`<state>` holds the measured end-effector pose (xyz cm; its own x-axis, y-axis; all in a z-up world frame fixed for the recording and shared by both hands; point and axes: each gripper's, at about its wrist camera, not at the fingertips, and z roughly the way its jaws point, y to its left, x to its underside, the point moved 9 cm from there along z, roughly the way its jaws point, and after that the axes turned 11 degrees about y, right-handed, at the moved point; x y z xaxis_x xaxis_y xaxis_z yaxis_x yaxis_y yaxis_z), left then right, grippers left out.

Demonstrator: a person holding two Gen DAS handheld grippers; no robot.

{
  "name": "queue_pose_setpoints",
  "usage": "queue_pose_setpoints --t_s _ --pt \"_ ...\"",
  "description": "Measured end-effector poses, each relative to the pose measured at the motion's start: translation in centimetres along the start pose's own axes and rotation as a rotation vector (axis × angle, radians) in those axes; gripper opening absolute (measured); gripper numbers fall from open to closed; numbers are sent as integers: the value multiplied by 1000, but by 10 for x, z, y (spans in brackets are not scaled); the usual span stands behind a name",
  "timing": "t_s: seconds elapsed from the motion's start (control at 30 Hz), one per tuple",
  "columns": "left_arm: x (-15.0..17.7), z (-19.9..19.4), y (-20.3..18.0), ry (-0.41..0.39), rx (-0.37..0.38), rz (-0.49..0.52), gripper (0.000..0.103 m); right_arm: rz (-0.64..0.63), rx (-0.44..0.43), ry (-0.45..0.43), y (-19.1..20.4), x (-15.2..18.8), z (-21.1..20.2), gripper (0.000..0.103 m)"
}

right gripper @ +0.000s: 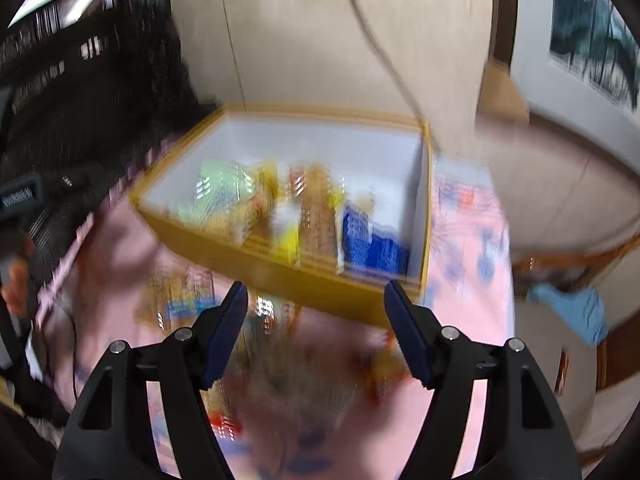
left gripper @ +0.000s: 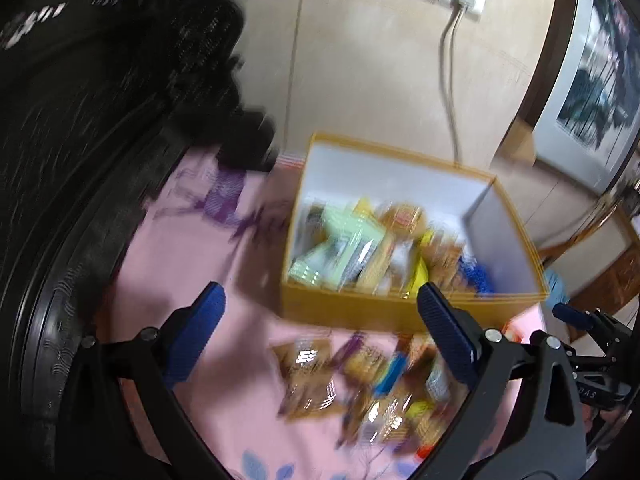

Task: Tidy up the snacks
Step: 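Move both grippers back to the snack pile, then grasp the clear white-candy bag with the right gripper while the left gripper grasps the peanut bag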

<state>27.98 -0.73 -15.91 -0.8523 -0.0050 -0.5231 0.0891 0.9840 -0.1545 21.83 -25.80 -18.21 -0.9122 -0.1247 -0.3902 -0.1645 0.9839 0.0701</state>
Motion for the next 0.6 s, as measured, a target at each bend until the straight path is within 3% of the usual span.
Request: queue_pose_setpoints --t_s 0.1,0.27,0.4,0.6 --pt "35 4 11 52 -11 4 99 -34 35 64 3 32 15 71" --pt "83 13 13 141 -35 57 99 -166 32 120 20 50 31 71" --pt "96 13 12 159 -50 95 99 -362 53 164 34 46 51 71" --pt "94 12 20 163 -40 59 99 -521 33 265 45 46 89 71"
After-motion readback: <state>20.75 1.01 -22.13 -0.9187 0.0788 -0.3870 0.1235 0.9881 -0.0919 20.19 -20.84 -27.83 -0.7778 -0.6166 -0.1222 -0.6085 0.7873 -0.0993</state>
